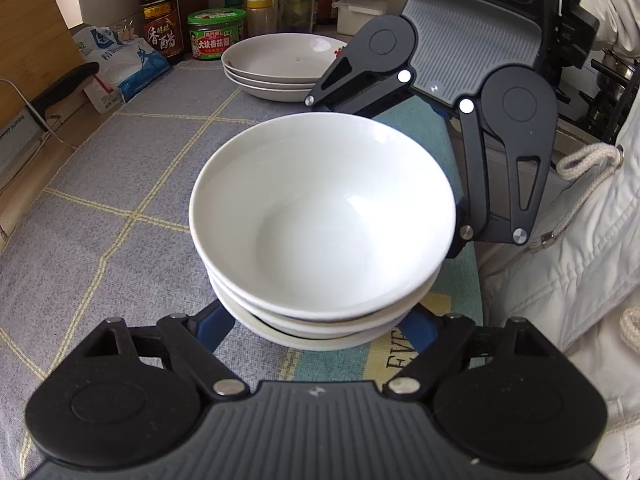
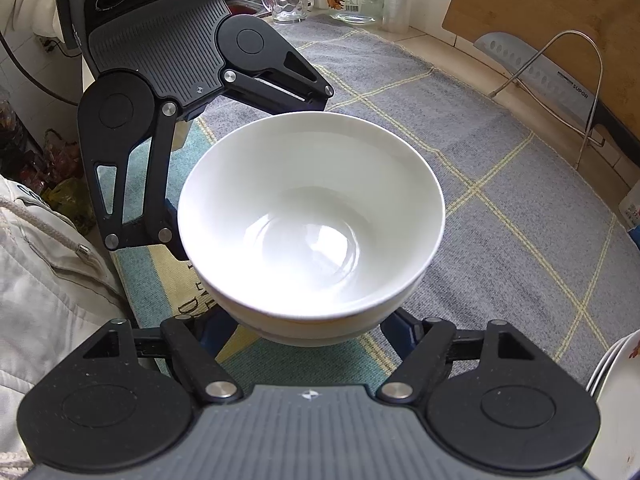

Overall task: Organize plates and bowls
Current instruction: 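Lift the bowl stack with both grippers and carry it over the plate stack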

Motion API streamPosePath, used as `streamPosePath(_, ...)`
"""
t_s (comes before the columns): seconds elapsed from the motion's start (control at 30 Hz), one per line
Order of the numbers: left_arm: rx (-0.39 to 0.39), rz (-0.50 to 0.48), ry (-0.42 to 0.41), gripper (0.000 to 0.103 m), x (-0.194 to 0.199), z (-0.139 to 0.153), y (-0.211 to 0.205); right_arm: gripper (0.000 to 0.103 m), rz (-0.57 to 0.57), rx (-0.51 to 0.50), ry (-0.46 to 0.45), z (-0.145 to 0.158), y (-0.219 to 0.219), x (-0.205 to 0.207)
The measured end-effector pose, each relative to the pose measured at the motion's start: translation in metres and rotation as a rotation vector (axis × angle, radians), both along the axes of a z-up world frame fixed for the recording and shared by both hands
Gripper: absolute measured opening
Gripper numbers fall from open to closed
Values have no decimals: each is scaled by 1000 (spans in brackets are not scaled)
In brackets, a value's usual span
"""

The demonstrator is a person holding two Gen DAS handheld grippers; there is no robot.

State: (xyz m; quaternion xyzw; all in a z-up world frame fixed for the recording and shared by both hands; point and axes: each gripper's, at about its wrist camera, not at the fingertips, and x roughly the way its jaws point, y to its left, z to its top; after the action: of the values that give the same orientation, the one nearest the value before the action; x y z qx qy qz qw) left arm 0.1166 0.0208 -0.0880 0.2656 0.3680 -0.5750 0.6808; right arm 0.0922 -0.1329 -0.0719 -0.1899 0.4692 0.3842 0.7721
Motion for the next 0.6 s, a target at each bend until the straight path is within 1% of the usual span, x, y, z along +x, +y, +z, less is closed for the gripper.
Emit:
streamPosePath(0.27, -14, 12, 6, 87, 2, -1, 3, 83, -17, 19, 11, 0, -2, 0)
streamPosePath(0.37, -16, 2, -11, 86, 0, 0, 3, 83, -21, 21, 8, 1, -2, -1)
streamPosePath(0.6, -14, 10, -21, 86, -2, 0, 3, 82, -22, 10, -4, 2, 0, -2)
